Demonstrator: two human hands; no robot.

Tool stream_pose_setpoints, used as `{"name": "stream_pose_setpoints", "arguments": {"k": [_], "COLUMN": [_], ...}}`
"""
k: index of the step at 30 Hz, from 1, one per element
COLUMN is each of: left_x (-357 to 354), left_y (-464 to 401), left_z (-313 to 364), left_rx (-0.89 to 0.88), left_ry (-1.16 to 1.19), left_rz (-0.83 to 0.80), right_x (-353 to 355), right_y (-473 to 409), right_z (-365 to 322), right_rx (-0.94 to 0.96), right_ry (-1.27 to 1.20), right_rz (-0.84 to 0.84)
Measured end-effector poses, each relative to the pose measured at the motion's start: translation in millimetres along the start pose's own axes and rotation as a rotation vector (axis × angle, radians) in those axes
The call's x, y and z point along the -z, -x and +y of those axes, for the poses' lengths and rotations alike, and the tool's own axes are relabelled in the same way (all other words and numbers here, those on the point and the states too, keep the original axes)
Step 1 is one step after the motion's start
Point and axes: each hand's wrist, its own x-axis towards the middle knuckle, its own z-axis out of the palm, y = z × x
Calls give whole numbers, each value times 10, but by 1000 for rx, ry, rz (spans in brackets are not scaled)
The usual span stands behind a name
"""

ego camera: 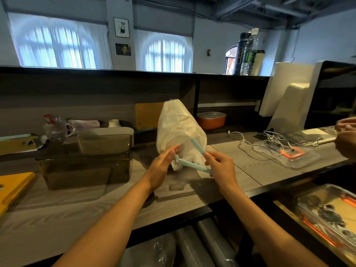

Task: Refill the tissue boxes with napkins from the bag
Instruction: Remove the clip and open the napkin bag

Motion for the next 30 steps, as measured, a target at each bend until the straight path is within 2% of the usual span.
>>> {"name": "stream_pose_setpoints", "arguments": {"k": [4, 7, 8, 13, 17, 20, 24, 30], "left_x": [1, -9, -5, 4, -15, -36, -108, -119], "left_y": [-32, -30, -31, -28, 10, 28, 30, 10], "left_z": [-47, 12, 19, -2, 46, 79, 113, 126], "left_rx": [45, 52, 64, 45, -114, -204, -269, -290], "left_ry": [-63, -61, -59, -65, -123, -160, -244, -350], "left_rz": [28, 86, 112, 173, 232, 156, 39, 68], "right_x": [224, 354, 383, 402, 369, 336, 322, 335], "right_y": [36, -17, -31, 11, 82, 75, 45, 68], "right_z": [-36, -92, -94, 10, 49, 82, 135, 88], "right_rx": [-64, -291, -310, -34, 152, 243, 261, 321], "right_ry": [114, 53, 48, 151, 300, 402, 517, 455], "right_rz": [-48, -249, -307, -231, -240, -230, -258, -328]}}
